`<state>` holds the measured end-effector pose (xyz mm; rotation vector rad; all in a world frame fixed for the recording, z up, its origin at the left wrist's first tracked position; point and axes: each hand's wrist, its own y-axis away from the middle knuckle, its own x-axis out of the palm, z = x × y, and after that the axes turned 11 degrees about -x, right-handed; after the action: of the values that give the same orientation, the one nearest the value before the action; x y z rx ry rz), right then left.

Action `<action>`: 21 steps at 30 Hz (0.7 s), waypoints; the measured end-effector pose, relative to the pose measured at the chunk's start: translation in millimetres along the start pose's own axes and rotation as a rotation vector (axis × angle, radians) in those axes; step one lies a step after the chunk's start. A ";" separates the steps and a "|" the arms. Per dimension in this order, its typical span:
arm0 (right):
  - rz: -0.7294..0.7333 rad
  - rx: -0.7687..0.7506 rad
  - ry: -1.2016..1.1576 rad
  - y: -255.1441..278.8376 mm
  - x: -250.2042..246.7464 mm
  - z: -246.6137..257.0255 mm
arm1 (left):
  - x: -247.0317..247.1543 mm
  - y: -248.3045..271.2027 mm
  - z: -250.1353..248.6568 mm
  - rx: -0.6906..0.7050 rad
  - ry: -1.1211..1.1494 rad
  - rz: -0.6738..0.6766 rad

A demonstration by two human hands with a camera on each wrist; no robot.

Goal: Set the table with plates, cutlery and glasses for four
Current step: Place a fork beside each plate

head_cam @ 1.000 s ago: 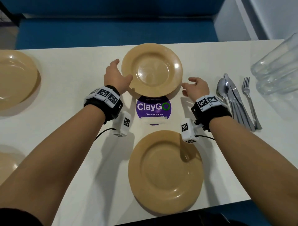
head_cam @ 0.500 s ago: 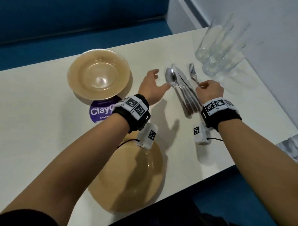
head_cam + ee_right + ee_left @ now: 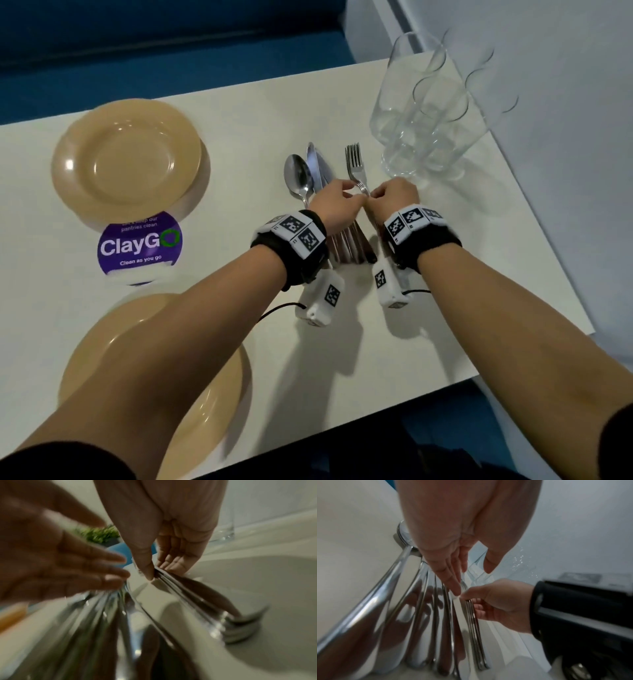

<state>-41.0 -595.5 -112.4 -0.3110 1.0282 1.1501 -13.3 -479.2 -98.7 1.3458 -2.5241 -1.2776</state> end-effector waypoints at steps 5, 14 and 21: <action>-0.005 -0.056 -0.412 9.5 -0.1 13.6 | -9.4 3.4 1.6 0.007 0.217 0.017; 0.196 -0.089 -0.739 48.2 35.8 99.4 | -91.2 34.7 53.1 0.028 0.560 -0.118; 0.261 -0.143 -0.803 107.9 96.3 204.6 | -196.5 99.3 133.4 0.042 0.657 -0.201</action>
<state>-26.4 -353.3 -50.0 0.1833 0.2797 1.4144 -5.5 -225.7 -54.6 1.7066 -2.0055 -0.6357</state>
